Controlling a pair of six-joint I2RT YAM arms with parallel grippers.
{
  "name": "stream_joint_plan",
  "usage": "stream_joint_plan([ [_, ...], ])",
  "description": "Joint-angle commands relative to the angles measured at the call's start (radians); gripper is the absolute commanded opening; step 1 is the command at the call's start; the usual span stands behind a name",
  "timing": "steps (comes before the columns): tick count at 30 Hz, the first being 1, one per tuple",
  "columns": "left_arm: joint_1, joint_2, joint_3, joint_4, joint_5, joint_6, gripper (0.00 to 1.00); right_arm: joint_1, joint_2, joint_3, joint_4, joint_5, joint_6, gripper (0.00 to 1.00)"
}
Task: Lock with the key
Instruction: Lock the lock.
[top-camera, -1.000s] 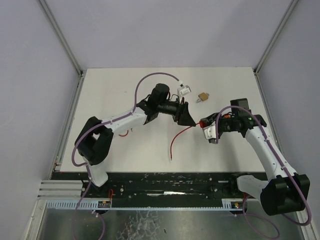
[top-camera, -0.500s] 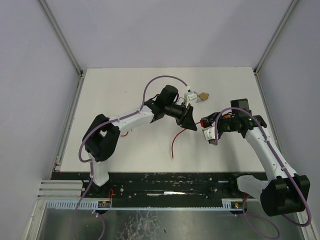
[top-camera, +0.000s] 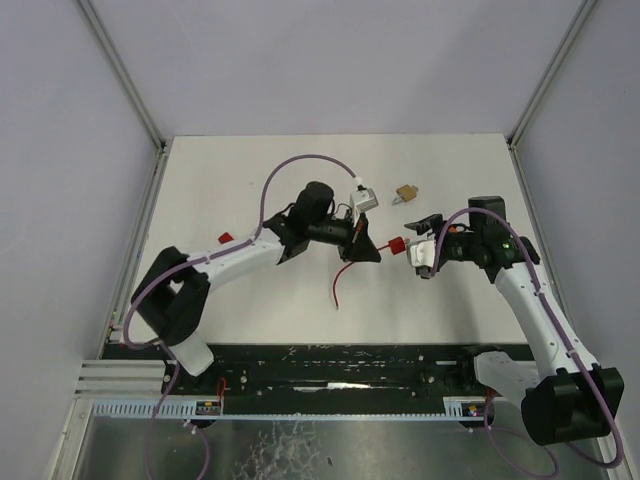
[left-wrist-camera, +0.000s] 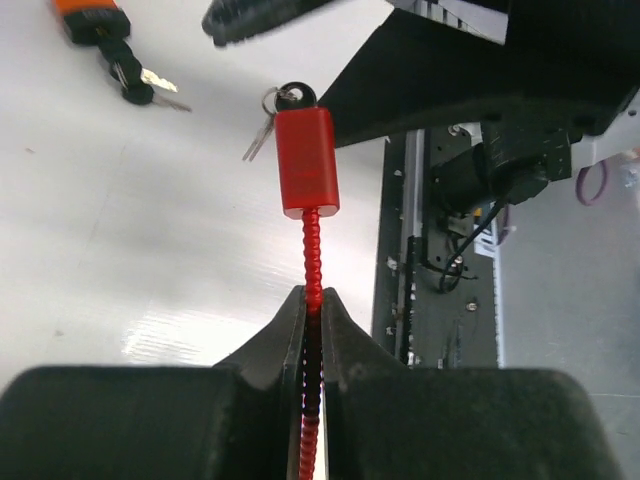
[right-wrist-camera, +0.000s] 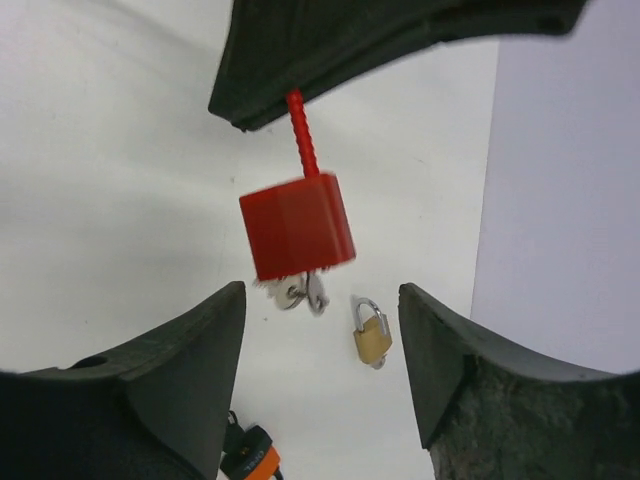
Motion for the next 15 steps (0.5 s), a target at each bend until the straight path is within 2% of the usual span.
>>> stream_joint_plan([
  [1,-0.004,-0.139,-0.125,0.272,-0.101,0.123,0.01,-0.05,-0.06,0.064,0.035,-0.15,0.261,0.71],
  [3,-0.004,-0.177,-0.177,0.313,-0.136,0.179,0.01,-0.08,-0.075,0.07,0.065,-0.248,0.412,0.75],
  [6,-0.004,-0.226,-0.251,0.406,-0.141,0.252,0.01,-0.116,-0.081,0.044,0.18,-0.406,0.727,0.78],
  [10,-0.004,-0.276,-0.298,0.471,-0.159,0.304,0.0,-0.135,-0.064,0.038,0.316,-0.56,1.018,0.8],
  [15,-0.003,-0.309,-0.385,0.611,-0.137,0.314,0.01,-0.136,-0.027,0.031,0.358,-0.582,1.096,0.84],
])
